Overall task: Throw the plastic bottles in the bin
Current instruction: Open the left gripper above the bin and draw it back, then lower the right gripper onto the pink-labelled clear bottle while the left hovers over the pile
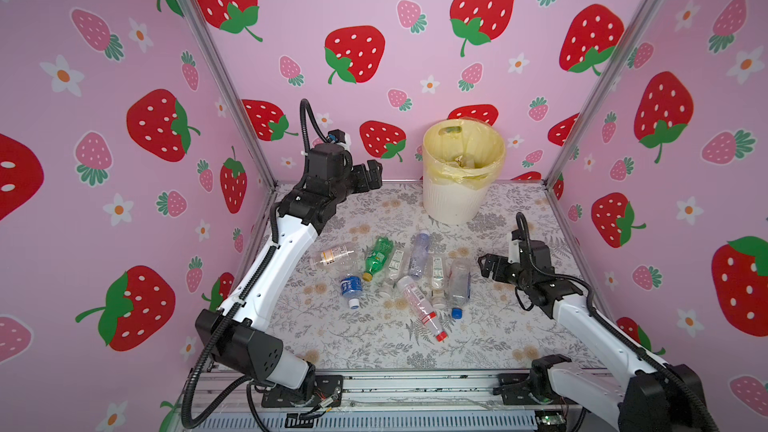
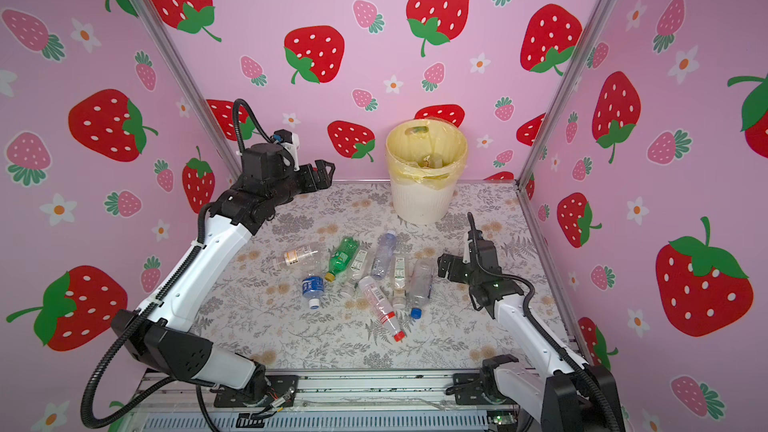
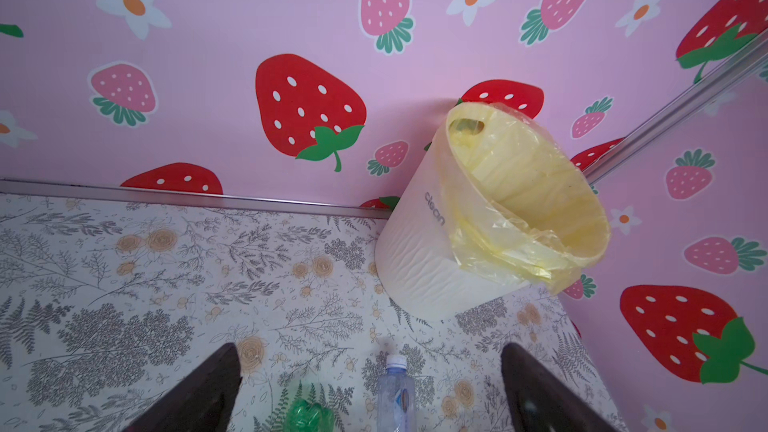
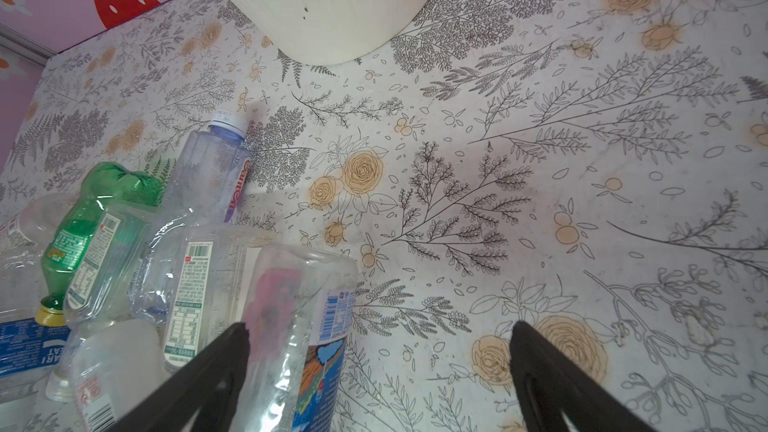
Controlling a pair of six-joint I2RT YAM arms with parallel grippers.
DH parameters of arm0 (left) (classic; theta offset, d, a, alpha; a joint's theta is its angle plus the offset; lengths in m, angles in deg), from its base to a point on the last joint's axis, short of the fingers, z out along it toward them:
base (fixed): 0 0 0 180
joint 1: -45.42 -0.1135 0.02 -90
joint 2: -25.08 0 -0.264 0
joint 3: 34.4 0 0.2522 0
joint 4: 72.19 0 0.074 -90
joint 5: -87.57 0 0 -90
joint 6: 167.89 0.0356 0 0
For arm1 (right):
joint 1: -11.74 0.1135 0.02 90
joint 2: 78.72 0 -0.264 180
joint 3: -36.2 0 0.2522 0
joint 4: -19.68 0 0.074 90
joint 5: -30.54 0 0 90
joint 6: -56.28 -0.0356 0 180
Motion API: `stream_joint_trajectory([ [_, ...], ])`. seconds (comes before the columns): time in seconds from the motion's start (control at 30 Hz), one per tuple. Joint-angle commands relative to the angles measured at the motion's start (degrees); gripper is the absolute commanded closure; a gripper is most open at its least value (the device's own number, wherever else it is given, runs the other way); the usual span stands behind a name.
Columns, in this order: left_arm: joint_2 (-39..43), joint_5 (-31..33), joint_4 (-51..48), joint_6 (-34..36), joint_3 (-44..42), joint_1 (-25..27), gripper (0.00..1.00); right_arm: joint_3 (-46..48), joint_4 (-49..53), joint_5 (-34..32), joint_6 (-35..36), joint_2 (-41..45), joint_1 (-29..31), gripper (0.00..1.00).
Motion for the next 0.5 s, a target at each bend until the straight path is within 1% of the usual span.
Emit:
stream_joint_trajectory([
  [0.0,2.61,2.07,-2.98,2.67,-5.03,-0.65,0.01,-1.82,0.80,0.02,0.32,-1.65,-0.03,0.01],
  [0.13,5.71,2.62,-4.26,2.80,-11.46,-2.19,0.01,-2.49,0.91,0.61,0.12,-2.38,-0.03,0.01],
  [0.3,8.07,-0.44,-7.29,2.41,-15.52,-4.08,0.01,-2.18,1.72,0.56,-0.98,-2.98,-0.03,0.01],
  [0.37,9.04,-0.68,-9.03,1.78,-17.34,-4.59,0.01,-1.51,1.58,1.13,-1.98,-2.95,0.06,0.01],
  [0.47,11.28,-0.47,-8.90,1.69,-21.61,-5.14,0.01,0.69,0.18,1.46,-4.17,-1.86,0.15,0.01],
])
